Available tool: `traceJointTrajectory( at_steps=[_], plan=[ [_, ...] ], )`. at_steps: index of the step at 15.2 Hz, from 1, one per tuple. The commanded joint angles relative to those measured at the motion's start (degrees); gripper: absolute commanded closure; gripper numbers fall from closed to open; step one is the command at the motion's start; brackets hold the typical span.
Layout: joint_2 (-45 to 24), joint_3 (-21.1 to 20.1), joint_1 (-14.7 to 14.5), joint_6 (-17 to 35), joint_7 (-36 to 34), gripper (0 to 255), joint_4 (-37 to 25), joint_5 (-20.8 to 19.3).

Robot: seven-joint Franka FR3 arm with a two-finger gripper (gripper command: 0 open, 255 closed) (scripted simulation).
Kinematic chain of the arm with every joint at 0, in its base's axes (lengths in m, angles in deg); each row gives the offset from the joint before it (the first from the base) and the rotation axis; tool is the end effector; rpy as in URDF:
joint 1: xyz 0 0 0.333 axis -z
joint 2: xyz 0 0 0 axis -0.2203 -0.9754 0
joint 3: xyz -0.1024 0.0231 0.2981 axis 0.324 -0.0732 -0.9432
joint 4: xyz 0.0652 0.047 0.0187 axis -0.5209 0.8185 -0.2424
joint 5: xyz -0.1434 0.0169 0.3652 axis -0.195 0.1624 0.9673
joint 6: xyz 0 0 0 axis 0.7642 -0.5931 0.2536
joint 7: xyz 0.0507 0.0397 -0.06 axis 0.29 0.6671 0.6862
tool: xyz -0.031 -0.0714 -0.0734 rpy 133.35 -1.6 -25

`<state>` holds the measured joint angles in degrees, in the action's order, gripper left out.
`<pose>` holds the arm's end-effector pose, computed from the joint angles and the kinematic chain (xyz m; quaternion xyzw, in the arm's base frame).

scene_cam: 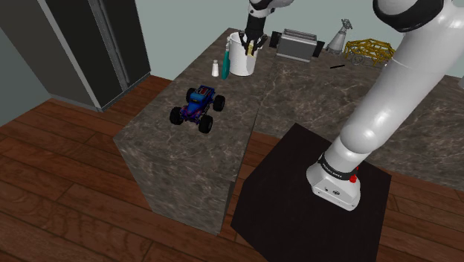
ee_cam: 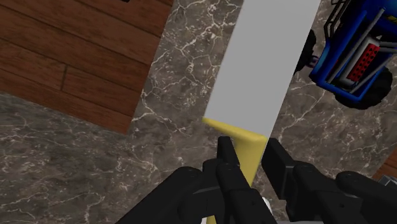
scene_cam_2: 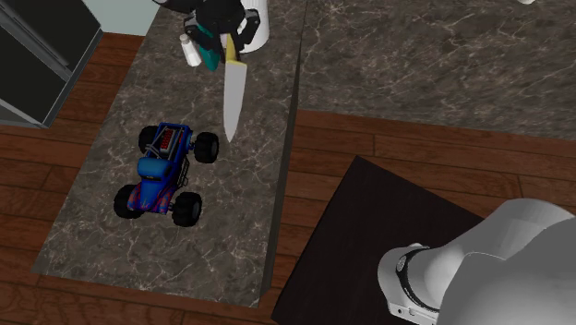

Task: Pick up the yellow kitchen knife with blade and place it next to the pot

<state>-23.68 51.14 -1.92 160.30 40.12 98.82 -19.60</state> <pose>0.5673 -0.1524 0.4724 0.9182 -0.3947 0.0338 0.0019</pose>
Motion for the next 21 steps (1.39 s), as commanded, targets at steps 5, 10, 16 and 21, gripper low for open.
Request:
traceJointTrajectory(
  at_steps=[5, 10, 16, 21],
  plan=[
    [-11.8, 1.7, 2.8, -4.1, 4.9, 255, -15.9, 1.7],
    [-20.3, 2.2, 5.0, -7.4, 7.5, 255, -27.7, 3.0],
    [-20.9, 2.1, 5.0, -3.1, 7.5, 255, -23.9, 3.0],
    [-21.7, 2.0, 4.9, 0.4, 7.6, 255, -21.2, 3.2]
  ],
)
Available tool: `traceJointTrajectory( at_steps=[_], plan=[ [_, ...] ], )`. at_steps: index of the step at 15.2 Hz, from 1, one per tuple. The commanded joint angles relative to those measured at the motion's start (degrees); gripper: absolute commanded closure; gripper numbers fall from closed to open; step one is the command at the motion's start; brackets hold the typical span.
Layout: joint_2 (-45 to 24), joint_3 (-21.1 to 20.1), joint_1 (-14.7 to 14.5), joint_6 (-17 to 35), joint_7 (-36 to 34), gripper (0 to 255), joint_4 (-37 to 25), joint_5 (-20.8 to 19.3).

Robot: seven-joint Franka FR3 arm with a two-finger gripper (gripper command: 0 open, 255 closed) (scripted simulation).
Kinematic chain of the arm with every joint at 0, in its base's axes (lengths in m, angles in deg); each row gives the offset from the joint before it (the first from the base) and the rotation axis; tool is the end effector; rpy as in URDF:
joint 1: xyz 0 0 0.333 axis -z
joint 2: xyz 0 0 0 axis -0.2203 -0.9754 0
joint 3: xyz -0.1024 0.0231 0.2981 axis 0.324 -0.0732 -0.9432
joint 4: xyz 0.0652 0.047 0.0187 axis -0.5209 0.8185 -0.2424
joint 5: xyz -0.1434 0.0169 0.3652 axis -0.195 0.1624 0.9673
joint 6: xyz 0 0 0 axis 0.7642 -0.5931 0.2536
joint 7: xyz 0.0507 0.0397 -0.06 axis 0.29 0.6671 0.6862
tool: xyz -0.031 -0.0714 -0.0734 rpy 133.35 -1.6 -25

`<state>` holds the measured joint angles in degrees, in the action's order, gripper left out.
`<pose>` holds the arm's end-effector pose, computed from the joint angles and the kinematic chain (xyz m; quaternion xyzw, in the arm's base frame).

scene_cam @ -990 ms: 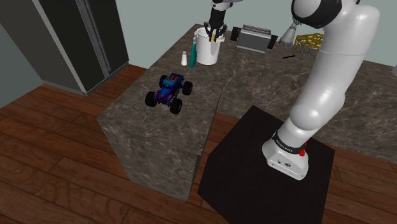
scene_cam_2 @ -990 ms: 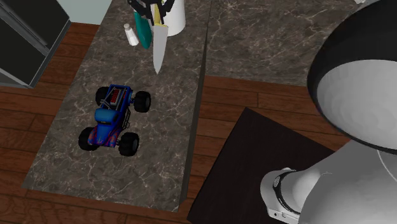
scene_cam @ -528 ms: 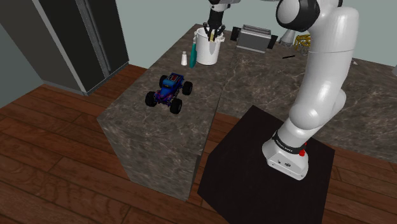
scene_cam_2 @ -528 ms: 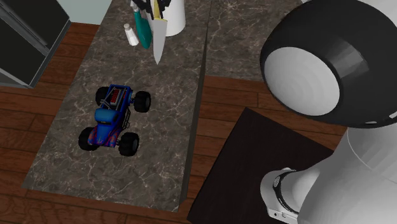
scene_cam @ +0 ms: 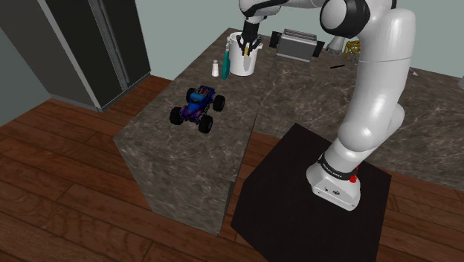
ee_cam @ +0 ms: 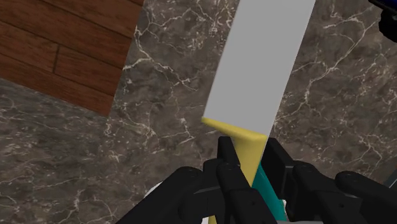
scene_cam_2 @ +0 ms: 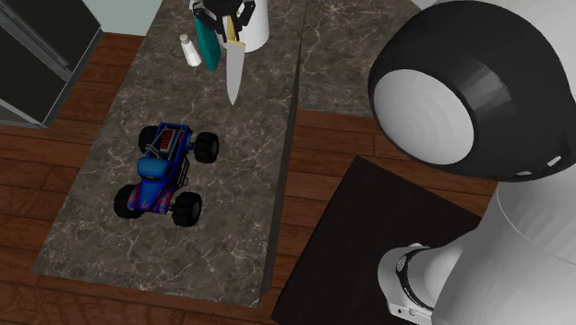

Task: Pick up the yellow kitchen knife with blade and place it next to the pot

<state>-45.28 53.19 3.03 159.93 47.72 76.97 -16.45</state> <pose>0.6480 -0.2475 0.4146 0.9183 -0.3945 0.0335 0.0021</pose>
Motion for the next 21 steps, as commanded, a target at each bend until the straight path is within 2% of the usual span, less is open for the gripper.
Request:
traceJointTrajectory(
  at_steps=[1, 21],
  plan=[
    [-0.3, 0.0, 0.0, 1.4, 0.0, 255, 1.1, 0.1],
    [-6.5, -0.5, 0.2, 13.8, 0.5, 255, 7.4, 0.9]
  ],
)
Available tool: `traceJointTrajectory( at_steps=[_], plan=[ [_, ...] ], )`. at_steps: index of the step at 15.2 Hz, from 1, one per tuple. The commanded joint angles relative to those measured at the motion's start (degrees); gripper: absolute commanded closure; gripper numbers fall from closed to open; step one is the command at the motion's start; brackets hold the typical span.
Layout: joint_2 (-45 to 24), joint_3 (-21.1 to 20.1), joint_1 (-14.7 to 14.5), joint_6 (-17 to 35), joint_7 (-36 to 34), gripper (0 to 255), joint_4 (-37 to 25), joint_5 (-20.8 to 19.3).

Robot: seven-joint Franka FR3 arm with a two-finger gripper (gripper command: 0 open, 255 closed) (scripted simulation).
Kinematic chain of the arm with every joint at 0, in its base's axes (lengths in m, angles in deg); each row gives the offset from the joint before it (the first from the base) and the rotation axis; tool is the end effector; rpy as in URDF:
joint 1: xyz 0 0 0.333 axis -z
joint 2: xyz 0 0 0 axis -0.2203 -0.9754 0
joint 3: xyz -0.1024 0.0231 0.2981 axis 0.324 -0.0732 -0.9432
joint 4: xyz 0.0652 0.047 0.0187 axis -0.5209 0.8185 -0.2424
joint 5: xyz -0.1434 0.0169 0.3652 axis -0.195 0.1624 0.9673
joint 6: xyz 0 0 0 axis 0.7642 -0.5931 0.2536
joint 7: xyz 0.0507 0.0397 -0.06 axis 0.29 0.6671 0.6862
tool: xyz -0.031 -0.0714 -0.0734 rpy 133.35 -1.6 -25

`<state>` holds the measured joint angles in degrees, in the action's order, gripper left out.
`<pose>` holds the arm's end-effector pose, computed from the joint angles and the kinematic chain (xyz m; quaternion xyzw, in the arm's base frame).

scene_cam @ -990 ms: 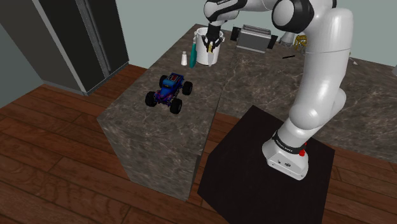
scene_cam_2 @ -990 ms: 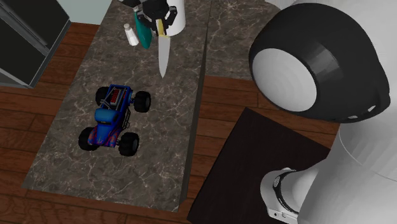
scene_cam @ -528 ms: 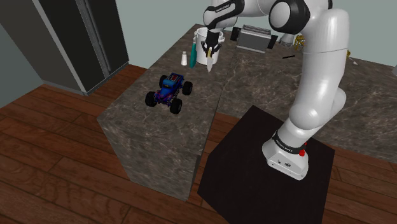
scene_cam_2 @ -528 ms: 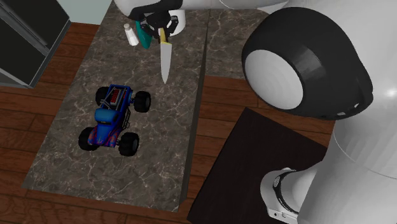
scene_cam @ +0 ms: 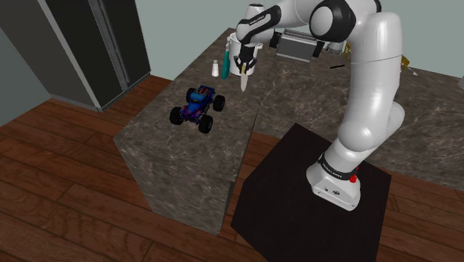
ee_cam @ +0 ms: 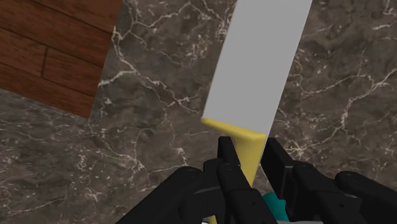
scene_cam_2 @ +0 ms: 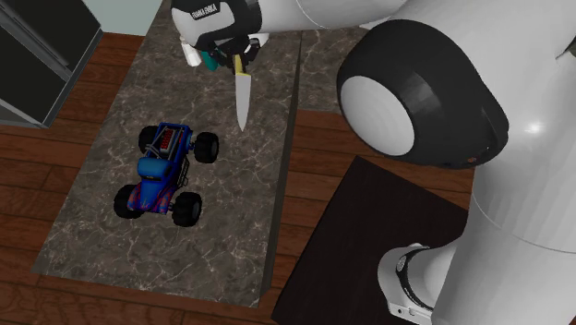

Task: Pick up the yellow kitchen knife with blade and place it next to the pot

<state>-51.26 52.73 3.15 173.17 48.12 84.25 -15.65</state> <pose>0.6475 -0.2466 0.3043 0.9183 -0.3946 0.0335 0.0021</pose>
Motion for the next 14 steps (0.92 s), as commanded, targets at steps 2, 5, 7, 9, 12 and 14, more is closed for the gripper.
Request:
traceJointTrajectory(
  at_steps=[2, 5, 7, 9, 12, 14],
  plan=[
    [-1.3, -0.1, 0.1, 1.7, 0.2, 255, 0.4, 0.2],
    [-2.6, -0.2, 0.2, 3.4, 0.2, 255, 0.8, 0.3],
    [-3.5, -0.3, 0.2, 4.5, 0.3, 255, 0.9, 0.4],
    [-4.5, -0.4, 0.3, 5.5, 0.4, 255, 1.1, 0.5],
    [-5.9, -0.5, 0.4, 7.1, 0.4, 255, 1.1, 0.7],
    [-6.9, -0.6, 0.4, 8.1, 0.5, 255, 1.1, 0.8]
  ],
)
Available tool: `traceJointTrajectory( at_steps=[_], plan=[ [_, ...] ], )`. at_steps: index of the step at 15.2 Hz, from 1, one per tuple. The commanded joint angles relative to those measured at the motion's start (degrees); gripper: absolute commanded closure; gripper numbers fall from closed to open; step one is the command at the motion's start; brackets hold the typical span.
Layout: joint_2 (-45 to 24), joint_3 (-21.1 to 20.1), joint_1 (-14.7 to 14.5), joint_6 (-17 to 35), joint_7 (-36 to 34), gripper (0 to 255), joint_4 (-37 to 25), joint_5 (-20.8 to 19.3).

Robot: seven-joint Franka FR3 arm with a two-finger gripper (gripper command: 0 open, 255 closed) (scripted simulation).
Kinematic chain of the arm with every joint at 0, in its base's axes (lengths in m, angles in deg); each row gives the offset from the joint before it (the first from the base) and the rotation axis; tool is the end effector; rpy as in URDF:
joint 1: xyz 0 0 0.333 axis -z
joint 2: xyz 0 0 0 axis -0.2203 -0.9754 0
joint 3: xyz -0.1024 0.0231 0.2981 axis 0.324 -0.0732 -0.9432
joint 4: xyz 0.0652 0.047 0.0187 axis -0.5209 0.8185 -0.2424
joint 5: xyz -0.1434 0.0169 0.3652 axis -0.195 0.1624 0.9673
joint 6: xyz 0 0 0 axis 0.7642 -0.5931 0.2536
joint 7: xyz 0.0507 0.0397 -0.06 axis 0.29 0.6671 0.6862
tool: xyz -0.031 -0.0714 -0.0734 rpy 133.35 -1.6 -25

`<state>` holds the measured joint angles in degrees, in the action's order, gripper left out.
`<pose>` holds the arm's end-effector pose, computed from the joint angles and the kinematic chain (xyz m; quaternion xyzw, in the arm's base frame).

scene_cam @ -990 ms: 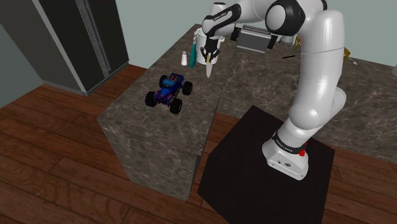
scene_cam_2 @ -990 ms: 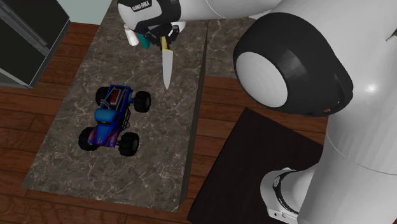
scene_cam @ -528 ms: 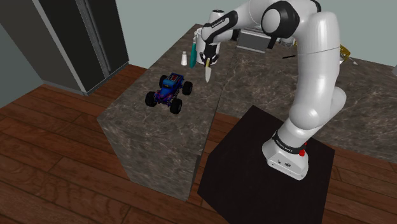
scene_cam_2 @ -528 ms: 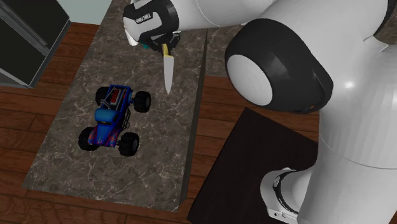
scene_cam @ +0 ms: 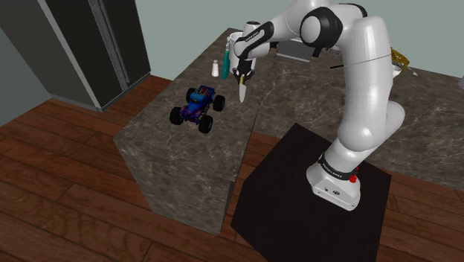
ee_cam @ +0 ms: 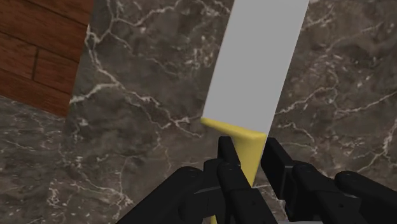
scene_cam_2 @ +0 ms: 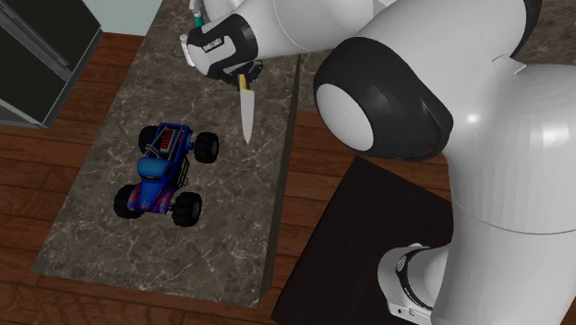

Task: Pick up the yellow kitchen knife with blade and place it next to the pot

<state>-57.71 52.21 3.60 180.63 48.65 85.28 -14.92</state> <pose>0.6478 -0.2481 0.2305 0.9183 -0.3944 0.0335 0.0020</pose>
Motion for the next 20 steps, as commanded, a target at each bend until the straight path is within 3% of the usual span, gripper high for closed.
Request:
traceJointTrajectory(
  at_steps=[1, 11, 18, 19, 20],
  plan=[
    [-1.0, -0.1, 0.0, 1.1, 0.0, 255, 0.1, 0.1],
    [-6.4, -0.5, 0.3, 5.6, 0.2, 255, -0.9, 0.6],
    [-6.5, -0.5, 0.3, 5.6, 0.2, 255, -0.9, 0.6],
    [-6.5, -0.5, 0.3, 5.6, 0.2, 0, -0.9, 0.6],
    [-6.5, -0.5, 0.3, 5.6, 0.2, 0, -0.9, 0.6]
  ],
)
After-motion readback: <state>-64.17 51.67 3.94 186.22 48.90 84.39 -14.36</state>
